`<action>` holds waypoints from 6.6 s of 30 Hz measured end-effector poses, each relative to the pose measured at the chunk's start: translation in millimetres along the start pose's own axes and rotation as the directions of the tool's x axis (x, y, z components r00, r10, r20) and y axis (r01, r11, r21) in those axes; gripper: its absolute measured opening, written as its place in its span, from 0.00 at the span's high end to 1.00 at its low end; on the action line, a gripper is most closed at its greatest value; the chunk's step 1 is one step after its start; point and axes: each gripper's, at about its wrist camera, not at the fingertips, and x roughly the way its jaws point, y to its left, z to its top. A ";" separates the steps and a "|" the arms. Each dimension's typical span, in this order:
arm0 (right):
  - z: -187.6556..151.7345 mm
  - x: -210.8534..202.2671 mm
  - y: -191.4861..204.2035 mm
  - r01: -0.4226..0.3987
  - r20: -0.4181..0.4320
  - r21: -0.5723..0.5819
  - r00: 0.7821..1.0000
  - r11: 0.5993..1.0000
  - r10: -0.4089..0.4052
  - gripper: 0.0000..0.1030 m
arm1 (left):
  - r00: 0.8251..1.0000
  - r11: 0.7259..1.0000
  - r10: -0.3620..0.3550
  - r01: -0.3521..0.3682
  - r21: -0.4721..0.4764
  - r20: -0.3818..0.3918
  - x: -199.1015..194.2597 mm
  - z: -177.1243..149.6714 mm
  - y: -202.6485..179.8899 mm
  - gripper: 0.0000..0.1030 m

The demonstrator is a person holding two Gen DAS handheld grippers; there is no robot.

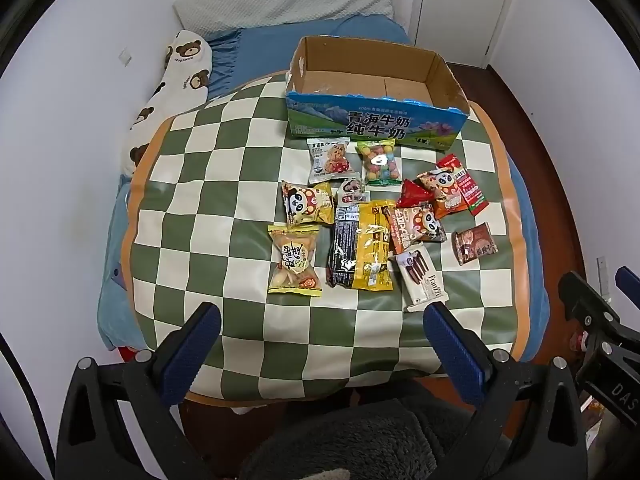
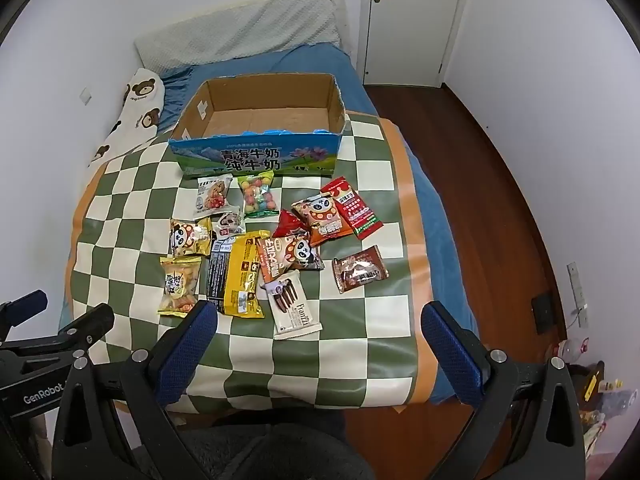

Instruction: Organize snacks

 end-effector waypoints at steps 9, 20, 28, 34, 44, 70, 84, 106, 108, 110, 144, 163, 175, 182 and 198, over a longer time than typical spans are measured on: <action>1.0 -0.7 -2.1 -0.024 -0.013 0.013 1.000 1.000 0.025 0.00 | 1.000 1.000 -0.011 0.011 0.002 -0.002 -4.2 8.0 -1.6 0.00; 1.6 1.6 -2.1 -0.018 -0.009 0.012 1.000 1.000 0.018 0.00 | 1.000 1.000 -0.010 0.010 0.002 0.000 -8.5 12.0 -6.8 0.00; 1.5 2.8 -1.5 -0.022 -0.014 0.014 1.000 1.000 0.022 0.00 | 1.000 1.000 -0.010 0.010 0.000 0.001 -8.7 13.7 -4.7 0.00; 3.3 3.2 -0.9 -0.020 -0.016 0.014 1.000 1.000 0.020 0.00 | 1.000 1.000 -0.010 0.010 0.001 0.002 -7.2 11.7 -4.3 0.00; 3.6 2.5 -3.1 -0.025 -0.020 0.014 0.999 1.000 0.025 0.00 | 1.000 1.000 -0.011 0.011 -0.001 0.001 -8.4 13.9 -5.4 0.00; 3.1 3.0 10.1 -0.026 -0.013 0.014 1.000 1.000 0.026 0.00 | 1.000 1.000 -0.016 0.016 0.000 0.010 -0.2 27.2 -2.4 0.00; 3.7 2.0 13.9 -0.027 -0.016 0.013 0.999 1.000 0.028 0.00 | 1.000 1.000 -0.018 0.018 -0.001 0.011 -0.4 26.3 -1.8 0.00; -0.5 71.1 -1.2 -0.113 -0.126 0.129 0.984 0.985 0.129 0.00 | 0.998 0.997 0.069 -0.069 -0.031 -0.001 51.9 45.9 9.6 0.00; -0.4 101.4 -8.2 -0.136 -0.170 0.178 0.971 0.975 0.167 0.00 | 0.995 0.995 0.094 -0.094 -0.018 -0.031 80.0 52.1 9.4 0.00; 1.0 131.4 -12.4 -0.164 -0.197 0.217 0.958 0.962 0.208 0.00 | 0.993 0.995 0.102 -0.103 -0.014 -0.059 111.8 55.9 12.6 0.00; -86.0 360.3 33.9 -0.182 -0.561 0.160 0.792 0.970 0.241 0.42 | 0.929 0.994 -0.052 0.084 0.074 -0.368 323.8 8.9 -57.5 0.18; -91.5 367.8 43.0 -0.083 -0.556 0.244 0.805 0.966 0.209 0.41 | 0.920 0.996 -0.076 0.088 0.013 -0.383 341.7 -50.5 -20.1 0.17; -96.5 303.1 58.0 -0.080 -0.472 0.310 0.852 0.947 0.227 0.45 | 0.961 0.988 -0.111 0.134 0.074 -0.255 269.0 -66.0 -5.9 0.17; -66.6 257.6 70.1 -0.158 -0.359 0.342 0.889 0.926 0.284 0.45 | 0.976 0.979 -0.167 0.182 0.096 -0.140 215.1 -38.6 10.8 0.17; 182.0 199.8 60.5 -0.405 -0.047 0.212 0.905 0.889 0.423 0.45 | 0.965 0.965 -0.259 0.260 -0.024 0.044 136.9 223.3 4.8 0.17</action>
